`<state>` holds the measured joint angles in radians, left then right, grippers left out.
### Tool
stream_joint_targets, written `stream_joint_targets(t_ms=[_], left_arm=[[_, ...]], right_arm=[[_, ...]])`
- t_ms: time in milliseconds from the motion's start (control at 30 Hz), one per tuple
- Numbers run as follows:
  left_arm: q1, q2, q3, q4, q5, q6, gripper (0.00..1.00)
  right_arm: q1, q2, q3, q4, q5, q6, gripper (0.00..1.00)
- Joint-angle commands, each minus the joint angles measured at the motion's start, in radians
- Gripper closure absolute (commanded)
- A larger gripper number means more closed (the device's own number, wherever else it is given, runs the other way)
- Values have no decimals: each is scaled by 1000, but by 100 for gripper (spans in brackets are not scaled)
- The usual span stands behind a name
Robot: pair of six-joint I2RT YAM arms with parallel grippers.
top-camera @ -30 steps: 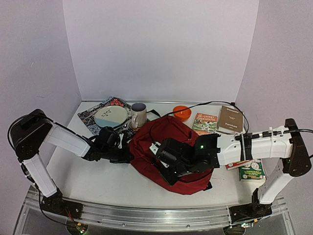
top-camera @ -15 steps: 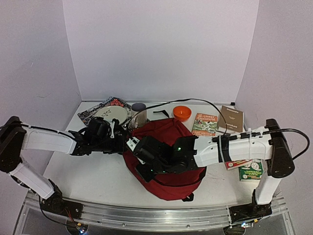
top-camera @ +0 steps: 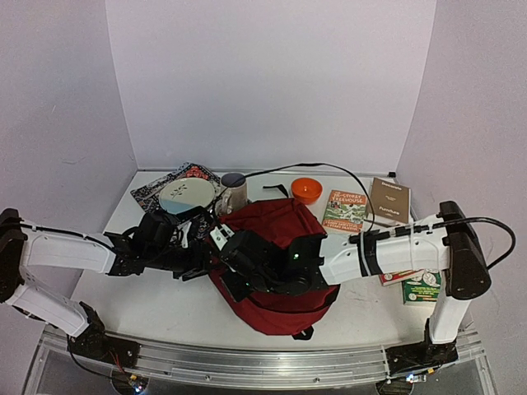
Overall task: Pack the student bag
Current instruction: Hold the student bag at the center of the board, then unzip the largest pocket of the student bag.
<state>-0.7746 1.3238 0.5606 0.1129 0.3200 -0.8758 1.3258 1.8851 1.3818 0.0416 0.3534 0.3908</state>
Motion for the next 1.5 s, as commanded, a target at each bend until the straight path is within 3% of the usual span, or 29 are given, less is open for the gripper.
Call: stream_joint_targets(t_ms=[0,167,267,567,1233,1467], left_arm=[[-34,50,47,50,59,-40,27],[-85,122,92,57,66,-37,27],[-109,161,110,63,64,-30,34],[-111,169,117,76,14,5,100],[64,180,157,-137,-105,317,100],[67,138,153,-144,-118,430,100]], right_arm=[[8,-4,-30,68,26,4,100],[8,7,-31,77,24,-5,100],[7,9,-38,87,30,-5,100],[7,-48,-133,88,53,6,100],[34,-450,-480,-174,58,185,100],[50,-384,-411,-83,16,116,100]])
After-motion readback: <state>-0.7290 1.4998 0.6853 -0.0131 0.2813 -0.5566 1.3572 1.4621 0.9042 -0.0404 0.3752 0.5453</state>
